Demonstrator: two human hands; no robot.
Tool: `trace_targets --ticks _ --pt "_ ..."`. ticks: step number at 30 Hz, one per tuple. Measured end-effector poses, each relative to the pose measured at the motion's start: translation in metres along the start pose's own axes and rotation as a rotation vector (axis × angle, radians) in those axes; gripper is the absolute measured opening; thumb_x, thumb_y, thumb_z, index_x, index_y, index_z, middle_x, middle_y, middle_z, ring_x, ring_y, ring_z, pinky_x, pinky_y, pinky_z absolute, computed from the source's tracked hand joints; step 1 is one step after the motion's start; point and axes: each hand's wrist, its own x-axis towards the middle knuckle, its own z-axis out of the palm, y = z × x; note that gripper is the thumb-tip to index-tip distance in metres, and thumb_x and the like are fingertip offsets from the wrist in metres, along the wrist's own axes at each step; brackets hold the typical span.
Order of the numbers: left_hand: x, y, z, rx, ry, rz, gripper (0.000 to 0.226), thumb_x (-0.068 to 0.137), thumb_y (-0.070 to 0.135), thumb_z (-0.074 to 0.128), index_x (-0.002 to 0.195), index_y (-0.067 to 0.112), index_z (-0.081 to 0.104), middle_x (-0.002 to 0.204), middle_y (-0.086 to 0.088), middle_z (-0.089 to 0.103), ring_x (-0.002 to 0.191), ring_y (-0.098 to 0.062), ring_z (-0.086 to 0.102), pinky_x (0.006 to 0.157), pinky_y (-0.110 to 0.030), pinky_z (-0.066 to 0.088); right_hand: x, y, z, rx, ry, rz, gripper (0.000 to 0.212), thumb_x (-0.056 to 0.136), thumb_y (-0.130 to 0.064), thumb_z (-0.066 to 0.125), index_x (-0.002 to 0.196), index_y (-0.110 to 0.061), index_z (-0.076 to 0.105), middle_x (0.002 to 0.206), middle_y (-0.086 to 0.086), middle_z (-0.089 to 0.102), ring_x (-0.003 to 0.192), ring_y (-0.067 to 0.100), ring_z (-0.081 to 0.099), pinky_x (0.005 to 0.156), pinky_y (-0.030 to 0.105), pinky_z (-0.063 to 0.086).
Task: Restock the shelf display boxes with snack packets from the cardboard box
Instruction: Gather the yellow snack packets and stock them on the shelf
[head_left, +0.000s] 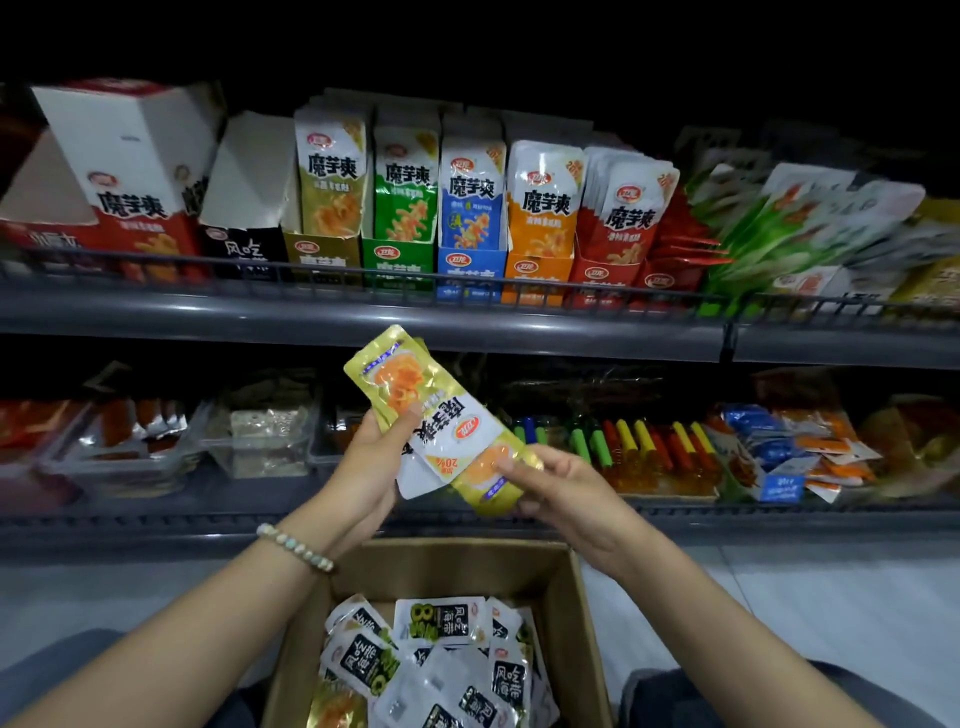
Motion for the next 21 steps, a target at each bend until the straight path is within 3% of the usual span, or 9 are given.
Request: trace_targets --ticks 2,5,7,9,13,15,17,21 --pt "0.004 0.01 -0.001 -0.022 0.018 0.034 0.019 0.1 0.021 0.045 0.118 0.02 0.051 0.107 0.004 0.067 0.092 -0.013 0.066 0.072 -0.033 0.059 0.004 -0.005 0.0 0.154 0.069 -0.053 0.029 0.089 -0.022 0.061 0.115 -0.009 0.063 0.107 0.009 0.072 0.099 0.021 0.068 0.09 0.033 0.053" --pt "0.008 0.026 -0.008 0.014 0.061 0.077 0.022 0.102 0.019 0.042 0.124 0.018 0.046 0.113 0.001 0.064 0.094 -0.013 0.064 0.079 -0.032 0.057 0.009 -0.017 -0.008 0.281 0.208 -0.114 0.024 0.093 -0.025 0.055 0.114 -0.016 0.061 0.102 0.003 0.074 0.093 0.014 0.07 0.08 0.029 0.053" --pt "0.012 0.035 -0.016 0.052 0.077 0.066 0.024 0.101 0.016 0.042 0.125 0.017 0.047 0.117 -0.003 0.062 0.096 -0.017 0.063 0.085 -0.038 0.053 0.01 -0.024 -0.017 0.241 0.301 -0.172 0.023 0.095 -0.028 0.053 0.111 -0.017 0.063 0.101 0.002 0.074 0.091 0.013 0.07 0.077 0.027 0.053" --pt "0.013 0.042 -0.022 0.081 0.061 0.009 0.02 0.101 0.014 0.043 0.119 0.016 0.051 0.112 -0.005 0.063 0.089 -0.017 0.063 0.081 -0.037 0.052 0.01 -0.03 -0.025 0.127 0.368 -0.24 0.025 0.096 -0.032 0.051 0.105 -0.015 0.066 0.095 0.001 0.074 0.086 0.011 0.069 0.069 0.021 0.051" --pt "0.004 0.044 -0.027 0.209 -0.098 -0.121 0.017 0.098 0.013 0.048 0.111 0.017 0.058 0.102 -0.004 0.07 0.08 -0.017 0.069 0.069 -0.033 0.057 0.011 -0.03 -0.03 -0.007 0.365 -0.322 0.024 0.095 -0.032 0.053 0.092 -0.011 0.064 0.065 -0.005 0.065 0.057 0.008 0.058 0.05 0.018 0.044" --pt "-0.004 0.04 -0.026 0.356 -0.24 -0.197 0.016 0.096 0.016 0.052 0.108 0.02 0.062 0.1 -0.007 0.073 0.077 -0.017 0.072 0.066 -0.032 0.059 0.011 -0.025 -0.025 -0.085 0.295 -0.322 0.02 0.092 -0.03 0.057 0.091 -0.011 0.064 0.066 -0.003 0.067 0.059 0.01 0.063 0.053 0.021 0.049" --pt "-0.011 0.036 -0.024 0.458 -0.385 -0.277 0.024 0.093 0.02 0.057 0.116 0.022 0.061 0.106 -0.009 0.073 0.087 -0.022 0.072 0.072 -0.034 0.059 0.011 -0.019 -0.016 -0.128 0.238 -0.335 0.017 0.091 -0.028 0.06 0.09 -0.011 0.064 0.07 0.001 0.07 0.065 0.013 0.068 0.056 0.022 0.053" --pt "-0.02 0.026 -0.016 0.491 -0.534 -0.343 0.038 0.083 0.031 0.062 0.121 0.028 0.054 0.106 -0.005 0.073 0.094 -0.022 0.071 0.078 -0.032 0.058 0.016 -0.009 -0.002 -0.195 0.292 -0.41 0.02 0.085 -0.026 0.067 0.084 -0.008 0.058 0.078 0.009 0.071 0.069 0.018 0.07 0.056 0.026 0.054"
